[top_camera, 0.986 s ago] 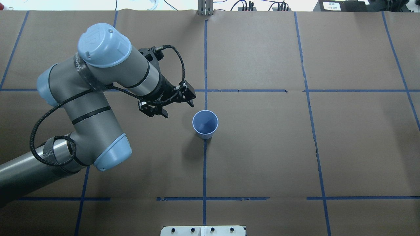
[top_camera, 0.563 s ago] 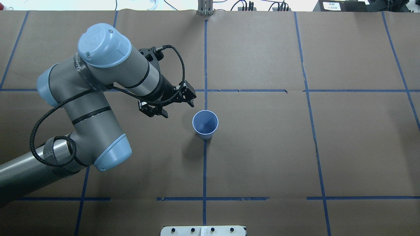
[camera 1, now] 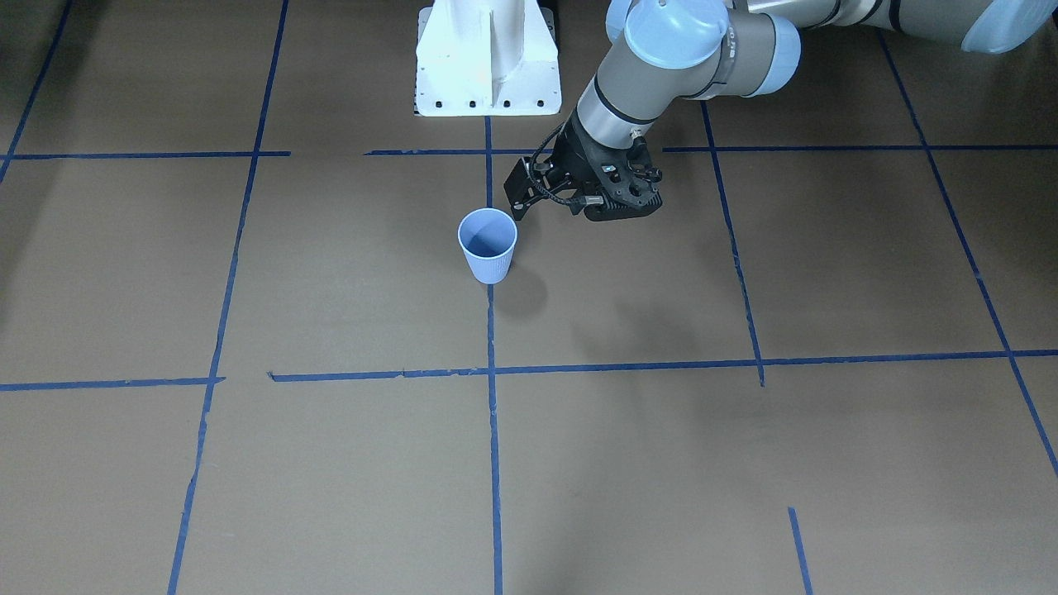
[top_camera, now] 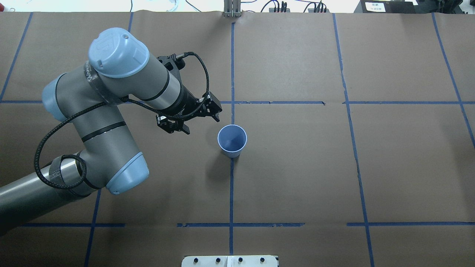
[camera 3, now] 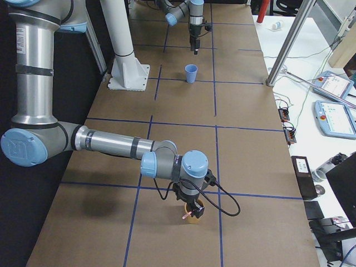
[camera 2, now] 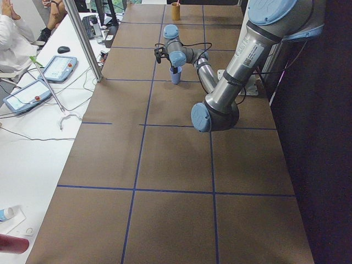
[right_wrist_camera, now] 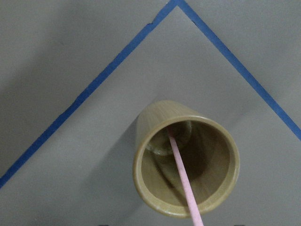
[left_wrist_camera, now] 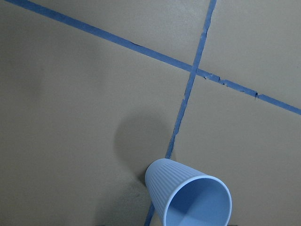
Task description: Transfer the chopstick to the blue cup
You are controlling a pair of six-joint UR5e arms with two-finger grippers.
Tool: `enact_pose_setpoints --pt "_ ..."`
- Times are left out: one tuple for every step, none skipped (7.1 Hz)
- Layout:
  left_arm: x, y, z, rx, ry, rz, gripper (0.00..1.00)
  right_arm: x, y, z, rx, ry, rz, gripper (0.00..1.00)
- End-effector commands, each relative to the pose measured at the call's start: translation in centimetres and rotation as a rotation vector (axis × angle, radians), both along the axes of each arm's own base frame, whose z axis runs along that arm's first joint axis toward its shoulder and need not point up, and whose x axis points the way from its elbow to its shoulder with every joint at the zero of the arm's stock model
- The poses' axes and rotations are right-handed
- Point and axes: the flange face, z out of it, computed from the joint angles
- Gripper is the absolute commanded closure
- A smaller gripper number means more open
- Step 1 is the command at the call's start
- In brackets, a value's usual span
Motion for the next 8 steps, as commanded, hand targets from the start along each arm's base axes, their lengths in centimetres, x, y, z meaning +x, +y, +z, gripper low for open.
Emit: enact_pose_setpoints --pt "0.0 0.0 0.0 0.001 0.002 -0.002 0.09 0.3 0.0 1.0 0.002 0.025 -0.027 0.59" --pt "0.0 0.0 0.6 -0.001 -0.003 -0.002 0.08 0.2 -0.4 0.7 0.008 0.025 -0.028 0.97" --pt "-0.1 0.1 1.2 0.008 0.012 -0.002 0.08 0.2 -0.5 0.6 0.011 0.026 -0.028 1.0" --pt "-0.2 0.2 2.0 0.02 0.027 -0.003 0.08 0.6 -0.5 0.2 0.017 0.024 -0.02 1.0" --pt "-0.2 0.2 2.0 0.022 0.032 -0.003 0.07 1.4 -0.3 0.1 0.022 0.024 -0.007 1.0" --pt "-0.2 0.2 2.0 0.023 0.033 -0.003 0.07 2.7 0.3 0.0 0.031 0.024 0.007 1.0" --pt "-0.2 0.2 2.0 0.022 0.033 -0.004 0.07 3.5 0.4 -2.0 0.033 0.024 0.023 1.0" --pt "-0.1 0.3 2.1 0.021 0.032 -0.004 0.07 4.1 0.6 -5.4 0.014 0.024 0.035 1.0"
